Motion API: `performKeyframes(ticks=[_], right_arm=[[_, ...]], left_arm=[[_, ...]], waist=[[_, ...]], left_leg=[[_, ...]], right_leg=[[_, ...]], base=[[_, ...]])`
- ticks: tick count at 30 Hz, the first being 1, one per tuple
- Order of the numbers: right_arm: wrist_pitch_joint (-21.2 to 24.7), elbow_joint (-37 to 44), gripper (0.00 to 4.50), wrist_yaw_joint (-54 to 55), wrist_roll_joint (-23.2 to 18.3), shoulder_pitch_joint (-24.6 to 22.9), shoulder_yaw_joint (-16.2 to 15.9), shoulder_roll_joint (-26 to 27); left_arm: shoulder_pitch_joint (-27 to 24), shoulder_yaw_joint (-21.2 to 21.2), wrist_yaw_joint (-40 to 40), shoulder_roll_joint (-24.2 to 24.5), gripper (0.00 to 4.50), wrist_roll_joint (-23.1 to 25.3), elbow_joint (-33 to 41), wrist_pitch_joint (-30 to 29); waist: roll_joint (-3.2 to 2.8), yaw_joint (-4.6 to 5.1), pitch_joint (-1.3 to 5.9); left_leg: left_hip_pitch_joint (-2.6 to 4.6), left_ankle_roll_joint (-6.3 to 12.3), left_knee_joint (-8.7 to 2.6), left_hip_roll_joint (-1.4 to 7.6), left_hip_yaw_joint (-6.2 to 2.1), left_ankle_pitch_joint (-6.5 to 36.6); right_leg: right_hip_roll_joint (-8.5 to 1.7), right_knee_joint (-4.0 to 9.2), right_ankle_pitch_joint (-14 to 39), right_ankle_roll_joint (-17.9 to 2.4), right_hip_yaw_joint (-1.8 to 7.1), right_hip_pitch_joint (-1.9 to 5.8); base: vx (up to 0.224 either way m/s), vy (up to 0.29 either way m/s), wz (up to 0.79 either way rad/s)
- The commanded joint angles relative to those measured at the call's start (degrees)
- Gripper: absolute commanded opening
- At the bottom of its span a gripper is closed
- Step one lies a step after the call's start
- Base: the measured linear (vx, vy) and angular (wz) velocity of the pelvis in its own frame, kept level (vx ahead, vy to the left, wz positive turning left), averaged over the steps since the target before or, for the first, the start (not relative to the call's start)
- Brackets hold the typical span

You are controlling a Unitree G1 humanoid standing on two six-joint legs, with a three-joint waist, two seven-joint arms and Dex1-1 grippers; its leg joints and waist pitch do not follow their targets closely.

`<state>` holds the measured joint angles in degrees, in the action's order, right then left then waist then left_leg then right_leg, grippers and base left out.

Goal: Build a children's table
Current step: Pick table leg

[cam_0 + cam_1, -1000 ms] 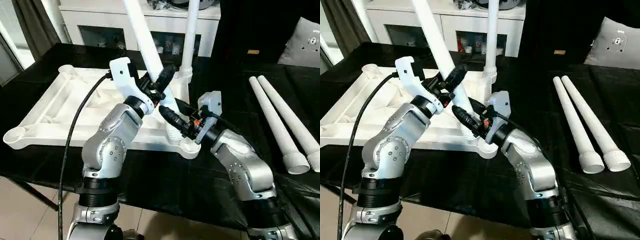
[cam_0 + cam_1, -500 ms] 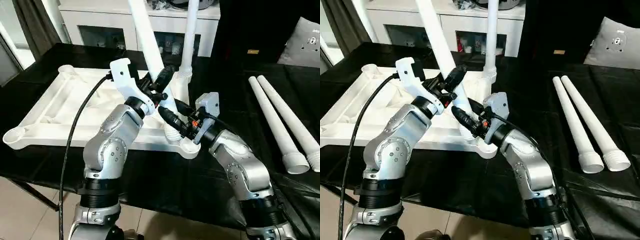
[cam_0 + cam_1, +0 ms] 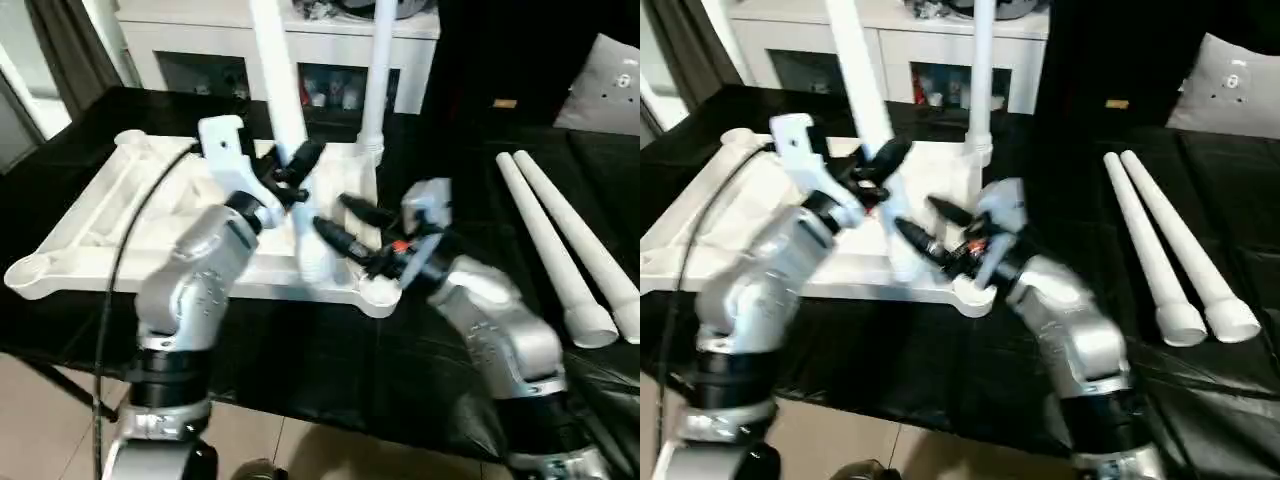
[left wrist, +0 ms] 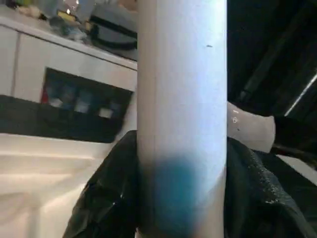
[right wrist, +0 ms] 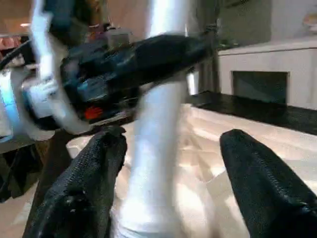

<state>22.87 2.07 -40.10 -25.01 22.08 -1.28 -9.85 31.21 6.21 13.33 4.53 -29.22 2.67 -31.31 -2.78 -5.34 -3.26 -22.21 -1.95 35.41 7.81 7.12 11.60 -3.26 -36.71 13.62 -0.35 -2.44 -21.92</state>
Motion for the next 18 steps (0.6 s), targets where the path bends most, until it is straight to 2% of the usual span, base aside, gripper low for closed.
performKeyframes(ticks=[1, 2, 4, 6, 7, 9, 10, 16, 18], right_arm=[[4.00, 0.26, 3.61, -0.54, -2.51, 1.65, 2.41, -2.07], [4.30, 0.22, 3.82, -0.65, -2.67, 1.72, 2.49, -2.24], [7.26, 0.33, 3.94, -4.30, -4.78, 2.39, 2.61, -5.14], [9.90, 0.83, 4.10, -6.61, -6.58, 2.48, 2.09, -6.65], [10.31, 1.02, 4.10, -7.85, -6.89, 2.49, 1.59, -7.43], [10.93, 1.37, 4.35, -10.23, -7.33, 2.46, 0.63, -8.76], [11.38, 1.62, 4.35, -11.81, -7.65, 2.51, 0.03, -9.57], [14.11, 1.86, 4.35, -16.79, -10.29, 3.51, -1.54, -11.36], [14.54, 1.09, 4.35, -18.24, -10.22, 4.38, -2.58, -11.62]], left_arm=[[0.76, -0.35, 3.14, 1.33, 1.85, -2.07, 0.94, -2.07], [0.72, -0.40, 3.37, 1.44, 1.85, -2.20, 1.03, -2.21], [-0.45, -1.04, 8.28, 3.19, 1.85, -4.99, 3.32, -3.84], [-0.82, -1.39, 10.91, 3.91, 1.85, -6.70, 4.72, -4.20], [-0.91, -1.59, 12.01, 4.28, 1.85, -7.22, 5.27, -4.36], [-0.95, -1.96, 13.84, 4.92, 1.85, -8.03, 6.17, -4.62], [-0.92, -2.35, 15.44, 5.42, 1.85, -8.65, 6.87, -4.60], [-0.51, -3.52, 20.37, 6.28, 1.85, -10.89, 9.12, -4.53], [-0.66, -4.85, 22.41, 6.48, 1.85, -11.19, 10.32, -4.05]], waist=[[0.32, -0.15, 3.91], [0.29, -0.12, 3.89], [0.55, -0.24, 3.93], [0.43, -0.35, 3.97], [1.19, -0.16, 3.92], [0.98, -0.28, 3.82], [1.19, -0.25, 3.79], [1.29, -0.21, 3.70], [1.58, -0.25, 3.71]], left_leg=[[0.54, 3.74, -3.83, 4.27, -0.99, 2.05], [0.59, 3.75, -3.83, 4.23, -0.99, 1.95], [0.50, 3.83, -3.74, 4.14, -0.86, 1.71], [0.38, 4.37, -3.63, 4.18, -0.85, 1.08], [0.34, 4.77, -3.63, 4.18, -0.66, 1.01], [0.34, 5.08, -3.61, 4.19, -0.64, 1.68], [0.35, 5.07, -3.68, 4.26, -0.64, 1.73], [0.46, 5.09, -3.67, 4.33, -0.55, 1.88], [0.40, 5.06, -3.68, 4.30, -0.51, 1.41]], right_leg=[[-5.05, 3.79, -4.40, -14.21, 2.77, 3.29], [-5.01, 3.74, -4.44, -14.33, 2.78, 3.27], [-5.05, 3.70, -4.58, -14.66, 2.76, 3.45], [-5.14, 3.60, -5.18, -15.13, 2.74, 3.44], [-5.02, 3.76, -5.28, -15.26, 2.73, 3.45], [-5.19, 3.87, -2.92, -15.40, 2.69, 3.42], [-5.17, 3.92, -2.44, -15.31, 2.71, 3.46], [-5.18, 4.01, -0.01, -15.25, 2.71, 3.23], [-5.20, 3.98, 0.22, -15.03, 2.74, 3.23]], base=[[0.000, 0.000, 0.00], [0.000, 0.000, 0.00], [0.000, 0.000, 0.00], [0.000, 0.000, 0.00], [0.000, 0.000, 0.00], [0.000, 0.000, 0.00], [0.000, 0.000, 0.00], [0.000, 0.000, 0.00], [0.000, 0.000, 0.00]])
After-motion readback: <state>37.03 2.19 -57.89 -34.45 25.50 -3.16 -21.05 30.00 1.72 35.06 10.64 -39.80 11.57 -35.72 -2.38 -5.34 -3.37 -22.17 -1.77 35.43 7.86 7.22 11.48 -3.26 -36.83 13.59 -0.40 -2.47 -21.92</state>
